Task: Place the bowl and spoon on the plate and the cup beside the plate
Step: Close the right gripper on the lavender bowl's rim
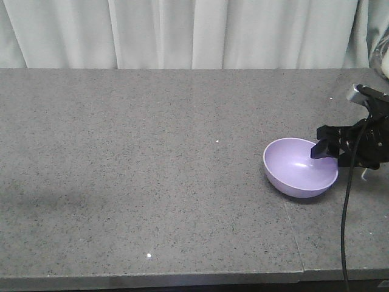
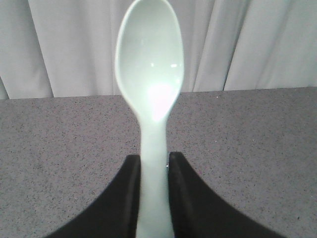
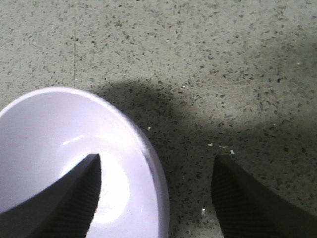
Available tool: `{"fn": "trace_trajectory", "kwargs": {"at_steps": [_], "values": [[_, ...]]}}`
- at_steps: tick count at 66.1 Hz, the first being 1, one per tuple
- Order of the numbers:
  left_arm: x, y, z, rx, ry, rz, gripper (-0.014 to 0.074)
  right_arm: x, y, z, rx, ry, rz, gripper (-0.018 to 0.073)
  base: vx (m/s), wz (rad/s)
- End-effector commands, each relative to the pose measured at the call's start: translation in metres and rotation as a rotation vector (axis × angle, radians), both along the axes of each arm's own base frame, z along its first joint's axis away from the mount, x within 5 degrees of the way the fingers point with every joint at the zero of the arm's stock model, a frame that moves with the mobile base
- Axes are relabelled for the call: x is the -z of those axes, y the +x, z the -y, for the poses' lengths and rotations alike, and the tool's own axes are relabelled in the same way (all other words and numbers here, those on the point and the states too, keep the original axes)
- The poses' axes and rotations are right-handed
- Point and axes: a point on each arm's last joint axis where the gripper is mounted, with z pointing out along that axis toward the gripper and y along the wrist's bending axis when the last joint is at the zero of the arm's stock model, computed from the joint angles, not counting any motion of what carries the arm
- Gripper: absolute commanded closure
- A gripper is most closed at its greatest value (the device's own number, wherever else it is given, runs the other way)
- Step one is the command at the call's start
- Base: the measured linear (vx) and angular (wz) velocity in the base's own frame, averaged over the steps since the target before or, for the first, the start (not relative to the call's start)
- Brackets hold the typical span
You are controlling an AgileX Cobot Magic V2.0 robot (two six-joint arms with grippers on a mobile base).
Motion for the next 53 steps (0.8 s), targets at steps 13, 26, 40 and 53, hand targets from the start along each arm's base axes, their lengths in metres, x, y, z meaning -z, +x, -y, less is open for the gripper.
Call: {"fn": "trace_trajectory", "kwargs": {"at_steps": [13,26,40,53], "values": [[-0.019,-0.006,0.0,0.003,-0.024,0.121,0.0603,-0.01,0.004,-0.008,-0.043,-0.001,0.028,0.0088,0.0,0.0],[-0.019,-0.006,0.0,0.003,-0.024,0.121,0.0603,-0.003,0.004,-0.008,-0.061,-0.003,-0.01,0.0189,0.0,0.0],[-0.019,-0.006,0.0,0.003,-0.024,0.118,0.0603,-0.003,0.005,-0.007,-0.056,-0.007,-0.002,0.0473,0.0,0.0],[-0.019,-0.006,0.0,0.003,-0.023,0.115,0.0603,-0.014,0.006,-0.009,-0.055,0.007,0.041,0.057,0.0,0.0]]}}
